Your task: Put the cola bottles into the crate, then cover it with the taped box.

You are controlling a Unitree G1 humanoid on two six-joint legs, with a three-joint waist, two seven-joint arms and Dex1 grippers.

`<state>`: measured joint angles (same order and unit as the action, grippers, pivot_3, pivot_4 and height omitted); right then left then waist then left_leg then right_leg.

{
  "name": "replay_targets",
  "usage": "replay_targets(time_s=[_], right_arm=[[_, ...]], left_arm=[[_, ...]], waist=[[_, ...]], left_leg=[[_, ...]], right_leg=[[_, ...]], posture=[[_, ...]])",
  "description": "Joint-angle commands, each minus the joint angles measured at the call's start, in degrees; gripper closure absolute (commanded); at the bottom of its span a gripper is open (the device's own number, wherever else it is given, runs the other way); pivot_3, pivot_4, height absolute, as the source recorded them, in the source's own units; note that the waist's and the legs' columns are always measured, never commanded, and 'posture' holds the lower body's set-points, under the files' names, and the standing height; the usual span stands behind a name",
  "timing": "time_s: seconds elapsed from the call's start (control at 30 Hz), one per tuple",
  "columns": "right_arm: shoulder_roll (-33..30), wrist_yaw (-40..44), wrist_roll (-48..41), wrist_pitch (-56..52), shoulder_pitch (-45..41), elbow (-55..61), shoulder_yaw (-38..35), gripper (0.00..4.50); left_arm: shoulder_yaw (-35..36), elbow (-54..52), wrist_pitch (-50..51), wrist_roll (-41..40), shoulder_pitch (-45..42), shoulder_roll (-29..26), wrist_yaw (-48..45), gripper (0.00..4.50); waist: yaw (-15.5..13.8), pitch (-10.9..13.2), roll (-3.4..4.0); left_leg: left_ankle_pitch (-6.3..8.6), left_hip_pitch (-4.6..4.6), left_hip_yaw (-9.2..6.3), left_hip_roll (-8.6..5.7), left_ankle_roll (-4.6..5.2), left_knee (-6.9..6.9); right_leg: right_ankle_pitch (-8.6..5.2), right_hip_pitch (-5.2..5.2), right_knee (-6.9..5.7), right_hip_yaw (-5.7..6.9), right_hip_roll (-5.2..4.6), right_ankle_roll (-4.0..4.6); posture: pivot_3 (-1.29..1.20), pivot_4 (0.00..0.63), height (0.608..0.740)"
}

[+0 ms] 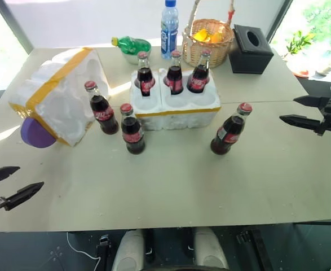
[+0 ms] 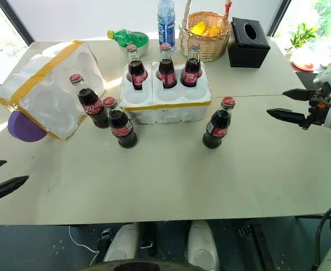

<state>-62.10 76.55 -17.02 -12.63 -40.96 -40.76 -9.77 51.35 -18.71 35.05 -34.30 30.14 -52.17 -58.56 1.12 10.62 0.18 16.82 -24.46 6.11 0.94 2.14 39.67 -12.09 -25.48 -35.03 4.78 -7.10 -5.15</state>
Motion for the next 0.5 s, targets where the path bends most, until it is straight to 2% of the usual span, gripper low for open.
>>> replay_targets(time_s=[0.03,0.5], right_arm=[[-0.94,-0.35,-0.18,1.35,-0.96,-0.27,-1.96,0.00],[-0.30,-0.44,-0.67,0.83,-2.06,-1.87,-1.59,0.00]], left_arm=[[1.96,-1.29,0.20,-0.35,0.49,0.09,-0.94,0.05],[1.81,-3.99,3.85,-2.77,-2.25,1.48,1.08,0.05]], waist=[[-0.01,0.00,0.00],[-0.02,-0.01,0.01]], left_leg=[[0.00,0.00,0.00,0.00,0.00,0.00],[-0.10,0.03,0.02,0.00,-0.05,0.01]], right_leg=[[0.00,0.00,0.00,0.00,0.01,0.00],[0.00,0.05,-0.04,0.00,0.06,-0.01]], posture=[[0.00,0.150,0.740],[0.00,0.150,0.740]])
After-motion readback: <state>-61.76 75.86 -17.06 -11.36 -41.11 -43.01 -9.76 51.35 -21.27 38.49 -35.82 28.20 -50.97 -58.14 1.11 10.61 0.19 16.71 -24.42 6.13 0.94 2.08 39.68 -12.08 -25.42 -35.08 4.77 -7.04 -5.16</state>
